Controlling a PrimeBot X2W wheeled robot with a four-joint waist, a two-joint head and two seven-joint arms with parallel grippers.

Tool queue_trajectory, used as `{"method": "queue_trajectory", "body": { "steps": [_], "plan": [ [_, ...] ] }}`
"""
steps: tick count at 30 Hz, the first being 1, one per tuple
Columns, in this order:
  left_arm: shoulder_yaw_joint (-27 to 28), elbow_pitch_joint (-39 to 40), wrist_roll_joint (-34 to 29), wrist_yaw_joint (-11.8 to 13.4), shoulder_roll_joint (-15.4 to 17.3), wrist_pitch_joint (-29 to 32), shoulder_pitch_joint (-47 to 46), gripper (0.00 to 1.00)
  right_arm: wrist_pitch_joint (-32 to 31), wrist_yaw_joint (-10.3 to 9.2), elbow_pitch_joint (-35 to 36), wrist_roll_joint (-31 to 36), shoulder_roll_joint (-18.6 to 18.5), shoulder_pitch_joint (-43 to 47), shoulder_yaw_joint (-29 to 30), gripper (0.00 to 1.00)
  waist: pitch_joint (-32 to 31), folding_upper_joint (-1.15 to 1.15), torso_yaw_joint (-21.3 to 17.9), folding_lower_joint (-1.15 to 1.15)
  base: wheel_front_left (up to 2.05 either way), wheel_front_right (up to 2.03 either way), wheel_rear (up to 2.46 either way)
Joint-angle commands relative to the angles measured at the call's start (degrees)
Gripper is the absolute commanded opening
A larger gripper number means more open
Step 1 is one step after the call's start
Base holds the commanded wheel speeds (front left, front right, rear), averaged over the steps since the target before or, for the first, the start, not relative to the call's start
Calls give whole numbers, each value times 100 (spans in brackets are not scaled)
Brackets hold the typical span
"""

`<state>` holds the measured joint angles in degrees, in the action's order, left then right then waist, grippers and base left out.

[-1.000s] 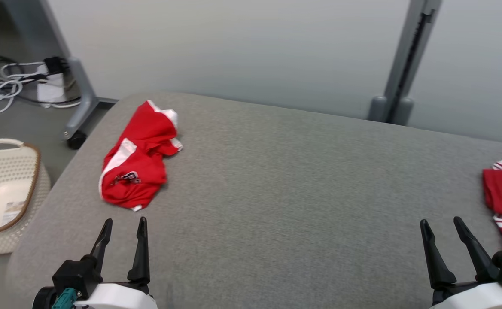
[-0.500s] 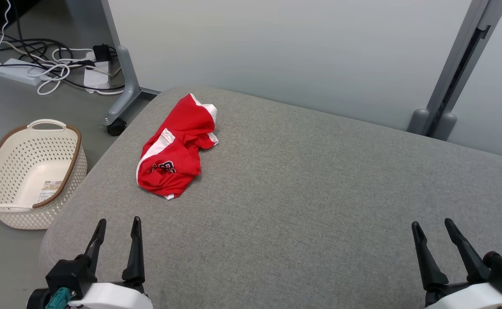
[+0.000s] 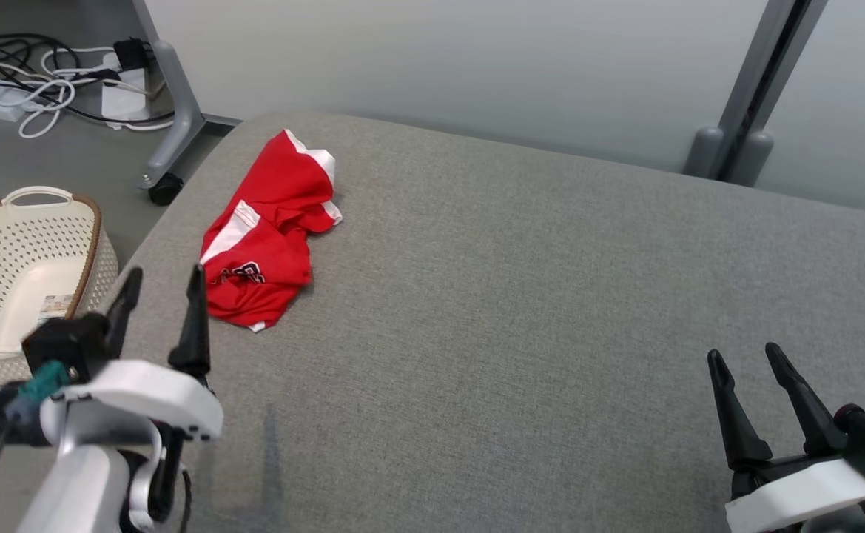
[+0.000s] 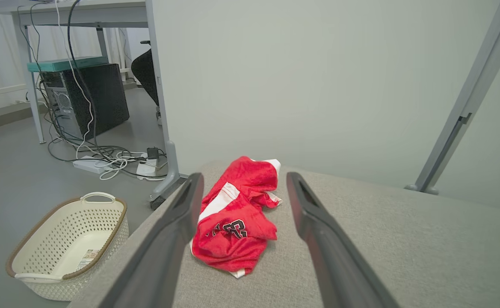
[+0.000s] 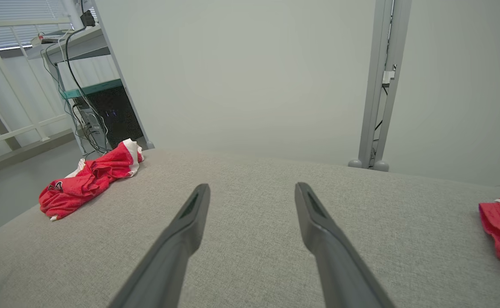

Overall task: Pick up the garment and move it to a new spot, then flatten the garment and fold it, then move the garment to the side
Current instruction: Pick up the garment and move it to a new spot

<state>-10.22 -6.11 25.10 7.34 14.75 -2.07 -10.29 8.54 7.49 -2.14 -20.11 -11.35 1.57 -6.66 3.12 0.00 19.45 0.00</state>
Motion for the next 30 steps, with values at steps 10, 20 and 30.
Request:
{"method": "queue_trajectory", "body": {
  "steps": [10,20,30],
  "plan": [
    [383,-932,597,-265,607,1463,-1763,100,-91,3,306,157,-157,-575,-32,100,961,0,-624,0,0,0,0],
    [437,-2920,1099,-762,1062,2694,-3265,100,-225,3,647,256,-182,-1149,-158,100,1781,0,-1198,0,0,0,0],
    [321,-4661,1257,-1062,1056,3110,-3659,100,-151,3,673,347,-112,-1406,-195,100,2255,0,-1553,0,0,0,0]
  ]
}}
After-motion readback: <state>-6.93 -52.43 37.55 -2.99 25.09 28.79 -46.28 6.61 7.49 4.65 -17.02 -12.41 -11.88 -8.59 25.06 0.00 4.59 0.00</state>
